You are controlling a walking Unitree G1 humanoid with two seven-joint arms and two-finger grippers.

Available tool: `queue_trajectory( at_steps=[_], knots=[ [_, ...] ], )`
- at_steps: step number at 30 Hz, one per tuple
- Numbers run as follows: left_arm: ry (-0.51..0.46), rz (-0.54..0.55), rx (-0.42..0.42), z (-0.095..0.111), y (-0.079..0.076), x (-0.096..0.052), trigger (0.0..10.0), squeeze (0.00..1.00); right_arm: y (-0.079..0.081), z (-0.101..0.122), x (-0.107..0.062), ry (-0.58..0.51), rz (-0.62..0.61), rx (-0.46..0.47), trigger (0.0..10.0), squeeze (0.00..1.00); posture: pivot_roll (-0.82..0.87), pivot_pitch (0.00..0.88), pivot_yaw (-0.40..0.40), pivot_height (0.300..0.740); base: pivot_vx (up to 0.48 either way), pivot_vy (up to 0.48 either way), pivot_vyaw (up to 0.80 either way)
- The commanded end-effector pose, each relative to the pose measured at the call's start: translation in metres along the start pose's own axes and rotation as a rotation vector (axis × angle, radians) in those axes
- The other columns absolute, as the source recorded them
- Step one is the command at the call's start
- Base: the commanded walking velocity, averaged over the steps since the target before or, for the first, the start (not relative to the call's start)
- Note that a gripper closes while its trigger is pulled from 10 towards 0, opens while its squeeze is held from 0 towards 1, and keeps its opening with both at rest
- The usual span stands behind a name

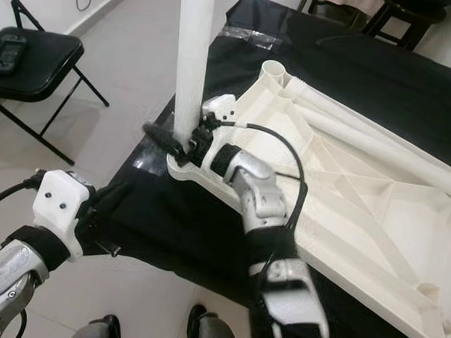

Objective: Building children table

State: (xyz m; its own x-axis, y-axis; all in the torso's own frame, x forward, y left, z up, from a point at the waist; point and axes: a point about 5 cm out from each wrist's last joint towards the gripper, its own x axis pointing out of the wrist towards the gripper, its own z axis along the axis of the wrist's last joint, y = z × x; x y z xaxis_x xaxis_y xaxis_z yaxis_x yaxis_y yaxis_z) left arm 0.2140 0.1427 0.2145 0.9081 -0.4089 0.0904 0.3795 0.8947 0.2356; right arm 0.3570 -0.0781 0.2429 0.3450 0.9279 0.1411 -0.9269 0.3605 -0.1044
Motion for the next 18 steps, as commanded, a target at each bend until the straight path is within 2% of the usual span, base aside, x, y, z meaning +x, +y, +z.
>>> queue_trajectory(
  at_steps=[1,2,5,6,9,10,16,18],
  knots=[
    [0.015,-0.018,-0.011,-0.003,-0.005,-0.001,10.0,0.0,0.006,-0.003,0.004,0.027,0.127,-0.016,10.0,0.0,0.16,0.271,-0.151,0.74,0.0,0.0,0.0],
    [0.016,-0.018,-0.011,-0.003,-0.005,-0.001,10.0,0.0,0.003,-0.001,0.006,0.041,0.165,-0.023,10.0,0.0,0.16,0.273,-0.152,0.74,0.0,0.0,0.0],
    [0.017,-0.016,-0.009,-0.004,-0.004,-0.001,10.0,0.0,-0.001,0.002,0.008,0.044,0.164,-0.019,10.0,0.0,0.16,0.273,-0.154,0.74,0.0,0.0,0.0],
    [0.018,-0.014,-0.008,-0.003,-0.004,-0.002,10.0,0.0,-0.006,0.004,0.011,0.039,0.151,-0.008,4.5,0.0,0.17,0.277,-0.154,0.74,0.0,0.0,0.0],
    [0.019,-0.013,-0.007,-0.003,-0.004,-0.002,10.0,0.0,-0.009,0.005,0.012,0.034,0.146,0.005,4.5,0.0,0.17,0.279,-0.155,0.74,0.0,0.0,0.0],
    [0.02,-0.01,-0.005,-0.003,-0.003,-0.003,10.0,0.0,-0.011,0.006,0.011,0.036,0.152,0.012,0.0,0.0,0.17,0.282,-0.155,0.74,0.0,0.0,0.0],
    [0.025,-0.006,-0.003,-0.004,-0.003,-0.004,10.0,0.0,-0.015,0.007,0.007,0.045,0.169,0.022,0.0,0.0,0.17,0.29,-0.153,0.74,0.0,0.0,0.0],
    [0.031,-0.008,-0.004,-0.005,-0.004,-0.005,10.0,0.0,-0.02,0.005,0.002,0.051,0.139,0.031,0.0,0.0,0.17,0.29,-0.154,0.74,0.0,0.0,0.0]
  ],
)
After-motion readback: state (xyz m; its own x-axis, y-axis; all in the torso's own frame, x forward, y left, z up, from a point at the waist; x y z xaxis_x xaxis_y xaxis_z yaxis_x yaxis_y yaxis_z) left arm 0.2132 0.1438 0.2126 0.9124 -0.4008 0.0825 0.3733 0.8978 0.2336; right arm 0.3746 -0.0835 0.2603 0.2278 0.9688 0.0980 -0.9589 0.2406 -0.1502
